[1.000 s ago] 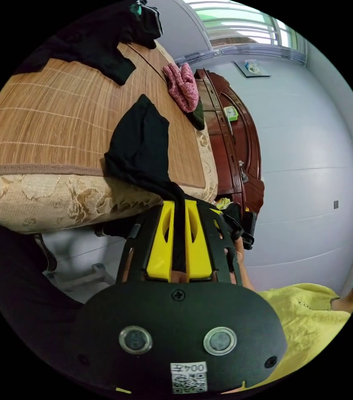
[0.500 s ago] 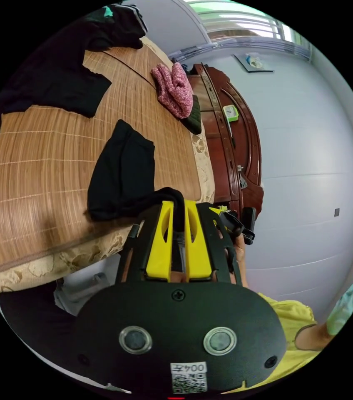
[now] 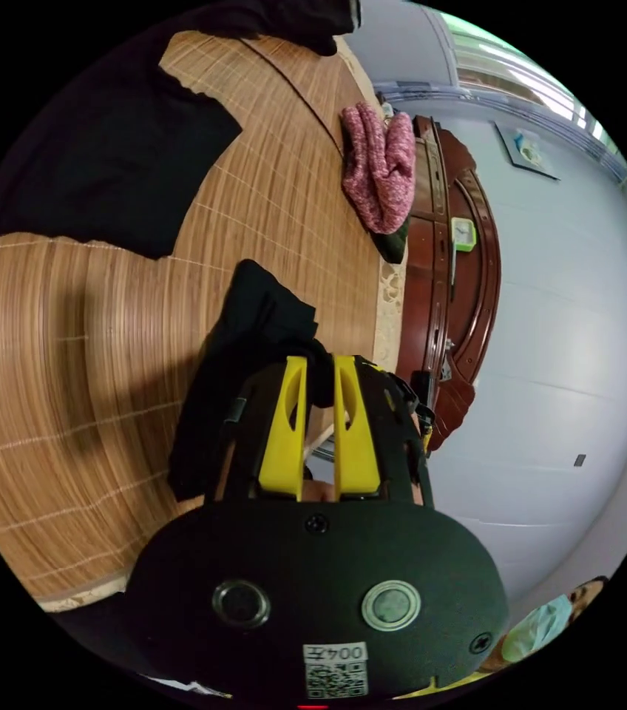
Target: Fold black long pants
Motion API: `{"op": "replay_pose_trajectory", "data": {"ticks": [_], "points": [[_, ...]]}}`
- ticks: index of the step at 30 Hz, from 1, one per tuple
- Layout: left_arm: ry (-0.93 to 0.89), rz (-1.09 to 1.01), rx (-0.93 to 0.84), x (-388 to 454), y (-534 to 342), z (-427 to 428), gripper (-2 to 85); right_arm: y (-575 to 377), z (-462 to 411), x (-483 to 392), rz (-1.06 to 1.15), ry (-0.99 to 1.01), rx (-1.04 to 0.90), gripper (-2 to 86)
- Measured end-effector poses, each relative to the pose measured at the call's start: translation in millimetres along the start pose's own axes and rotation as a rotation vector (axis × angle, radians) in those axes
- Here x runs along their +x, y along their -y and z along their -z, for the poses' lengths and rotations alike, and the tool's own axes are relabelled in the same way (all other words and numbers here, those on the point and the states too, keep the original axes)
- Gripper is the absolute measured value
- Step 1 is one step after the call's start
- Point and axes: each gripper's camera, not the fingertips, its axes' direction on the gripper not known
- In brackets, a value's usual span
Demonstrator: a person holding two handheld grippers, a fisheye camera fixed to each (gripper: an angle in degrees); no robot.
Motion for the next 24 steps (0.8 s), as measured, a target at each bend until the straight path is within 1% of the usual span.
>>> {"op": "replay_pose_trajectory", "data": {"ticks": [3, 6, 8, 9, 10, 12, 13, 14, 15, 16, 17, 18, 19, 20, 21, 22, 23, 24], "points": [[-0.074, 0.034, 0.007, -9.8, 15.6, -10.5, 9.0, 23.5, -17.7, 35.8, -0.081, 0.050, 0.017, 3.9], [-0.181, 0.078, 0.065, -14.3, 18.1, -9.3, 10.9, 35.8, -31.5, 63.5, -0.124, 0.144, 0.058, 5.0], [-0.247, 0.093, 0.122, -11.7, 13.6, -3.2, 11.4, 37.7, -34.0, 77.3, -0.125, 0.254, 0.142, 7.4], [-0.296, 0.090, 0.172, -7.3, 8.4, 3.3, 11.5, 36.5, -32.1, 79.5, -0.119, 0.283, 0.181, 7.7], [-0.328, 0.081, 0.235, -0.1, 0.8, 13.0, 11.4, 32.6, -26.8, 82.3, -0.108, 0.328, 0.260, 8.3], [-0.345, 0.040, 0.305, 17.1, -11.8, 29.1, 10.9, 24.7, -18.6, 79.0, -0.076, 0.332, 0.345, 8.4], [-0.322, -0.013, 0.338, 35.0, -22.4, 40.9, 10.4, 17.0, -13.4, 68.6, -0.023, 0.283, 0.383, 7.6], [-0.293, -0.047, 0.353, 46.0, -28.9, 47.1, 10.0, 7.7, -12.0, 52.1, 0.057, 0.203, 0.384, 7.0], [-0.206, -0.132, 0.370, 71.6, -43.9, 58.0, 9.3, 2.4, -13.6, 42.8, 0.097, 0.154, 0.370, 6.8], [-0.096, -0.230, 0.384, 99.7, -62.9, 65.5, 8.4, -11.1, -21.0, 23.9, 0.182, 0.046, 0.335, 6.5], [-0.046, -0.284, 0.389, 113.6, -73.4, 67.3, 8.0, -29.1, -34.3, 6.4, 0.267, -0.081, 0.305, 6.5], [0.071, -0.418, 0.394, 143.4, -98.7, 66.4, 7.0, -38.5, -42.9, -0.8, 0.305, -0.149, 0.287, 6.5], [0.200, -0.556, 0.388, 171.0, -125.9, 57.6, 6.2, -57.7, -63.6, -11.2, 0.371, -0.282, 0.258, 6.5], [0.267, -0.620, 0.380, 182.7, -139.0, 50.5, 5.8, -75.8, -87.0, -15.3, 0.414, -0.408, 0.246, 6.4], [0.404, -0.730, 0.365, 200.3, -162.3, 32.0, 5.1, -83.7, -99.3, -15.0, 0.424, -0.465, 0.245, 6.4], [0.513, -0.787, 0.359, 208.9, -178.2, 12.6, 4.3, -96.3, -124.4, -11.8, 0.442, -0.566, 0.245, 5.8], [0.550, -0.791, 0.355, 210.9, -182.9, 3.8, 4.0, -104.3, -149.0, -6.4, 0.451, -0.656, 0.239, 5.0], [0.593, -0.786, 0.318, 213.2, -185.2, -12.9, 3.5, -106.7, -160.6, -3.1, 0.446, -0.701, 0.240, 4.6]]}}
